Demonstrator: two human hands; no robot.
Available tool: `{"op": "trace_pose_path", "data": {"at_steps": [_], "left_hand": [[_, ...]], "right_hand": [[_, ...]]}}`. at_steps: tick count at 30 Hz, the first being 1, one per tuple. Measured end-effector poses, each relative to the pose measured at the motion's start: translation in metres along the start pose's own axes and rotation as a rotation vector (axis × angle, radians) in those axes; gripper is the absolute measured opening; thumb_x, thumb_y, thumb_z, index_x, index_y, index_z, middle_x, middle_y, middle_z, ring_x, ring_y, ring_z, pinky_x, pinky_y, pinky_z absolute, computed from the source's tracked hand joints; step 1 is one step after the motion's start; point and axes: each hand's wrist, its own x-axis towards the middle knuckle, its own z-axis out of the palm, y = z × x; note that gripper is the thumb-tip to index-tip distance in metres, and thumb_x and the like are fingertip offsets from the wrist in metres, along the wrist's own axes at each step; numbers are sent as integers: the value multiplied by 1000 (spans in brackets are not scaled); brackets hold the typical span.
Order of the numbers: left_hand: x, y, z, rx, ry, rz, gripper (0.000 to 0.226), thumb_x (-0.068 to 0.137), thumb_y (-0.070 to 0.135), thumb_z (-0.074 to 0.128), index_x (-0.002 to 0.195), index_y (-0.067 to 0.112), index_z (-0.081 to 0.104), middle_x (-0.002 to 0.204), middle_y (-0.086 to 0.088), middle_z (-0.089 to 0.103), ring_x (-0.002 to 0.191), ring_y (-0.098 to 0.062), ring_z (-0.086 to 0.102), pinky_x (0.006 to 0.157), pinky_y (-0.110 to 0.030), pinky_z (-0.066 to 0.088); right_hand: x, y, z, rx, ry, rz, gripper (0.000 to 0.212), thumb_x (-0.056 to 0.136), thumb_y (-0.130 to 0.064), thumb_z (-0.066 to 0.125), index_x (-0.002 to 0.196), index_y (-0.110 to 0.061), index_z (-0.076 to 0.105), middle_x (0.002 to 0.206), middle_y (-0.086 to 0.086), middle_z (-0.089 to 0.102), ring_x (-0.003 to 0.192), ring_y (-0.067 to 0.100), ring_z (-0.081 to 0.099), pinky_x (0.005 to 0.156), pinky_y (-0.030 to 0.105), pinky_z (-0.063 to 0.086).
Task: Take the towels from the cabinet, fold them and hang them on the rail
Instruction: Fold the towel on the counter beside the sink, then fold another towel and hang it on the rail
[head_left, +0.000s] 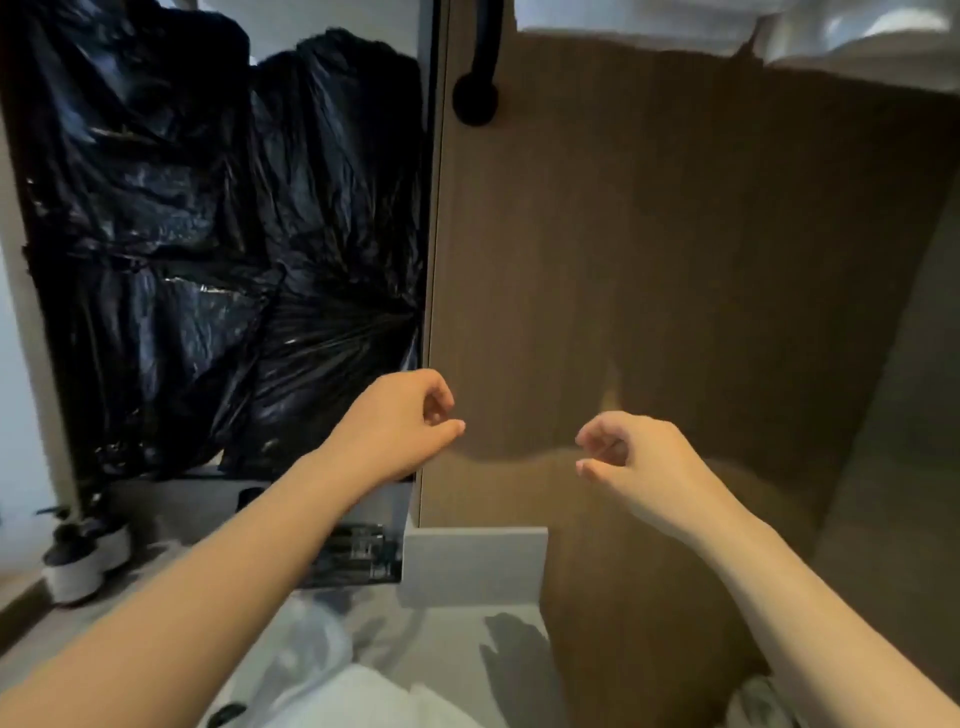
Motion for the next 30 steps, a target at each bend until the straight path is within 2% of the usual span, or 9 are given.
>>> {"op": "trace_pose_path", "data": {"at_steps": [2,4,8,10,17,21,25,28,30], "left_hand": [[-28,-21,31,88,-86,-42,19,83,34,69,97,22,61,93,6,65,89,-13,60,82,-34,51],[-57,-37,62,146,-191,-82,22,84,33,66,101,21,60,99,3,65,93,-17,59,83,-33,50],[-112,-65,108,139,-324,-147,26,87,34,62,109,20,59,107,2,64,99,-17,58,80,-26,43],[-136,-77,122,118,-370,-175,28,89,35,60,112,19,59,110,2,63,101,-17,58,80,-25,41],[-205,-100,158,31,-505,-286,29,91,36,58,116,21,58,112,5,62,103,-15,57,84,-24,44],[-235,-109,172,-19,-525,-352,26,91,34,57,113,21,59,111,4,63,101,-12,57,83,-20,41],[-258,-113,190,-11,-635,-394,28,93,36,54,117,20,56,117,0,61,107,-16,56,91,-24,42],[-265,-111,201,-28,-704,-433,31,94,38,52,121,21,53,121,1,58,111,-17,55,97,-28,43],[-271,-109,207,-67,-700,-474,27,94,36,54,117,22,55,118,5,58,109,-14,56,96,-27,44]], "right_hand": [[-21,7,35,-65,-125,27,20,86,-32,70,105,-29,64,96,-12,64,91,6,61,85,29,54],[-39,10,66,-106,-233,40,23,86,-33,69,108,-27,65,100,-10,65,94,8,61,85,30,53],[-74,11,123,-47,-398,78,20,85,-31,69,104,-26,65,97,-10,64,87,6,60,76,22,49],[-89,13,146,-44,-449,85,24,86,-28,68,109,-24,65,102,-9,65,90,6,59,76,16,44],[-138,17,200,-18,-548,198,10,90,-33,64,98,-33,58,99,-12,64,86,4,59,65,8,40],[-168,23,219,18,-589,354,13,90,-34,65,98,-37,56,104,-11,65,89,6,61,76,14,48],[-196,38,231,110,-572,493,11,90,-26,67,97,-30,61,101,-8,65,85,5,60,72,11,46],[-212,48,240,148,-616,530,9,92,-24,63,101,-27,60,99,-8,64,86,3,58,76,12,45],[-218,56,245,164,-637,543,8,93,-24,62,100,-27,60,96,-10,63,87,2,58,77,11,45]]}}
